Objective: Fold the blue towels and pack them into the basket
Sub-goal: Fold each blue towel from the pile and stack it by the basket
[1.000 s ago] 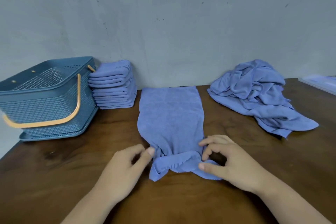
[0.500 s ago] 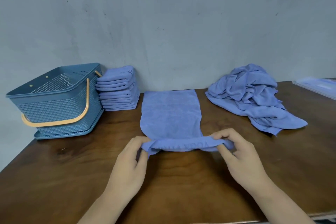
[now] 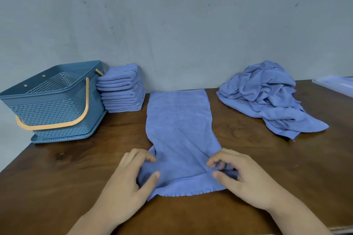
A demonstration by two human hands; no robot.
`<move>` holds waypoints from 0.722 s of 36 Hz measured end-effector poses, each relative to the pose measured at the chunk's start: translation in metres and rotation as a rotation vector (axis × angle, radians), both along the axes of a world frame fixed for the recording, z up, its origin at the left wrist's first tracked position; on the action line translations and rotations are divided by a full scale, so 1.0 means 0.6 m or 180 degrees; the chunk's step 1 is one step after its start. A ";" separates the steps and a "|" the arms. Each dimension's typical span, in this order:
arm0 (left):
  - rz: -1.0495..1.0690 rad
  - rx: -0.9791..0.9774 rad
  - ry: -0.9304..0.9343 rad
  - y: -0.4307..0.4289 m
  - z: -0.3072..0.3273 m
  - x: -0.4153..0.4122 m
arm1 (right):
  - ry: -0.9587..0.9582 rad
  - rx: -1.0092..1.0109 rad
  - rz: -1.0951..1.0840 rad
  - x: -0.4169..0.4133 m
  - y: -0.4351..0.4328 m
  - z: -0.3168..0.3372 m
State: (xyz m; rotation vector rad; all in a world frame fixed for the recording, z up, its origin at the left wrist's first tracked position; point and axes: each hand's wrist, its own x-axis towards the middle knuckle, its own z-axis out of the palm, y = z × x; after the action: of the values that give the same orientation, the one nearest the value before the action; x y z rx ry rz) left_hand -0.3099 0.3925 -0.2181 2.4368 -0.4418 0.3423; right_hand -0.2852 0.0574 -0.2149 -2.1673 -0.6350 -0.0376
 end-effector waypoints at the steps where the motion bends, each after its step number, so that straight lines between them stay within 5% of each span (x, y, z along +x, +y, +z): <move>1: 0.0047 0.0069 -0.0070 0.002 0.000 -0.007 | -0.0109 -0.0239 -0.0004 0.001 0.001 -0.002; 5: -0.0028 0.0385 -0.0136 0.007 0.001 -0.032 | -0.0371 -0.0861 0.0008 0.002 0.006 -0.005; 10: -0.0037 0.0895 -0.0023 0.004 -0.009 -0.043 | -0.0363 -0.0467 0.0131 0.001 0.005 0.000; 17: 0.0721 -0.0139 -0.0300 -0.012 0.010 -0.021 | -0.0084 0.1102 -0.0215 -0.011 0.007 0.017; 26: 0.0476 -0.0612 -0.1154 0.010 0.097 -0.006 | -0.0185 0.1242 -0.0471 -0.013 0.006 0.029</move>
State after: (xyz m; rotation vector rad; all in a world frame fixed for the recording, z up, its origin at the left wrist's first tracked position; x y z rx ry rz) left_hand -0.3133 0.3982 -0.1600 2.2261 -0.3600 0.8590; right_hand -0.2930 0.0612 -0.1974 -1.8342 -0.4545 -0.2817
